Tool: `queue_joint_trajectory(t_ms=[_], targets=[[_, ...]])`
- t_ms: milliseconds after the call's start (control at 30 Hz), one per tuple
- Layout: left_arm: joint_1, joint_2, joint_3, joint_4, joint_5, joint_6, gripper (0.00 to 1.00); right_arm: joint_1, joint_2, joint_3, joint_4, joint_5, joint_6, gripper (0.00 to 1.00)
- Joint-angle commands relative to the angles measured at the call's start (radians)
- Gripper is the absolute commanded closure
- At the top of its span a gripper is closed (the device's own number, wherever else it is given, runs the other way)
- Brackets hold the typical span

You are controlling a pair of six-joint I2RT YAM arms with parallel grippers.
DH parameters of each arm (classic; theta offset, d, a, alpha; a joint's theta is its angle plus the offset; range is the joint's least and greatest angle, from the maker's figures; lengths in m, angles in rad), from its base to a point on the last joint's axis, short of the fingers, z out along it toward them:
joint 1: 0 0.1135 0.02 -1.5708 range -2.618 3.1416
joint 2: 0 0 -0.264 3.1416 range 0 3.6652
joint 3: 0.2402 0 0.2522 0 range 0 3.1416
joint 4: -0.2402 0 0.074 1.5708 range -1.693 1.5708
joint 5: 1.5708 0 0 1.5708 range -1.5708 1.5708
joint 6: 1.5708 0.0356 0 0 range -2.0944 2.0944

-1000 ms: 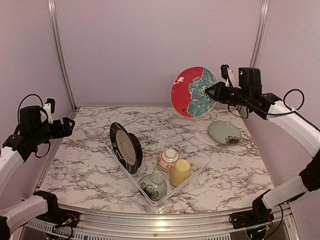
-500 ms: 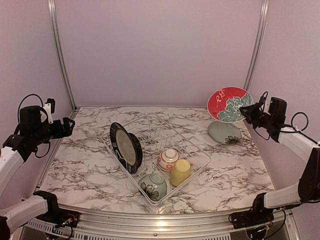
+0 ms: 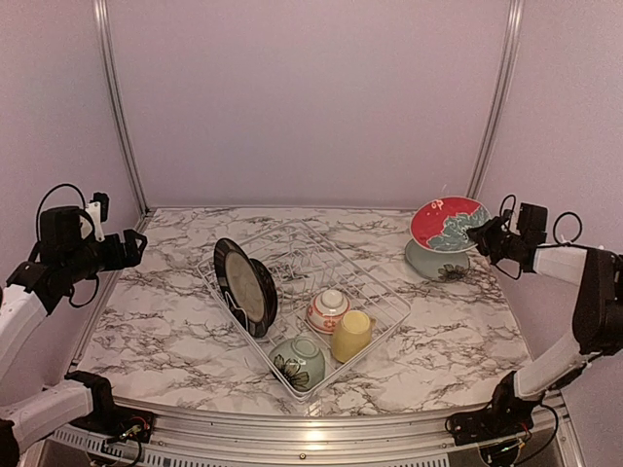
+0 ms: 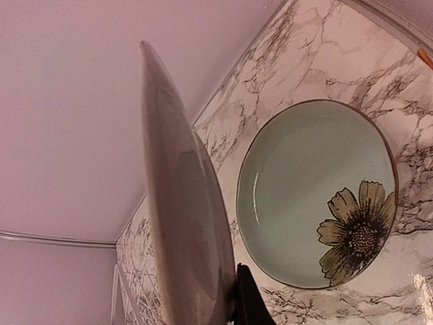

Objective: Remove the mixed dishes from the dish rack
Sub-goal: Place the plate with another plate.

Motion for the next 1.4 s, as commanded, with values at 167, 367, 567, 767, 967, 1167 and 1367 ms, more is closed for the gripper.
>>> queue_joint_trajectory(t_ms=[167,367,567,767,967,1167,1367], targets=[[-0.002,-0.017,-0.013,0.01,-0.006,0.012,0.01,-0.032,0.106,0.101,0.197,-0.04,0.005,1.0],[-0.002,-0.028,-0.017,0.012,-0.013,0.012,0.01,-0.039,0.192,0.105,0.225,-0.088,0.018,1.0],[-0.002,-0.021,-0.013,0.012,0.009,0.009,0.01,-0.041,0.227,0.102,0.242,-0.093,0.013,1.0],[-0.002,-0.041,-0.018,0.017,0.02,0.007,0.01,-0.041,0.265,0.103,0.218,-0.109,-0.022,1.0],[-0.002,-0.023,-0.013,0.011,0.029,0.006,0.01,-0.041,0.305,0.115,0.188,-0.119,-0.056,1.0],[-0.002,-0.036,-0.018,0.016,0.014,0.007,0.01,-0.041,0.358,0.164,0.148,-0.095,-0.113,1.0],[-0.002,-0.007,-0.011,0.007,0.023,0.008,0.01,-0.041,0.408,0.175,0.134,-0.087,-0.158,0.98]])
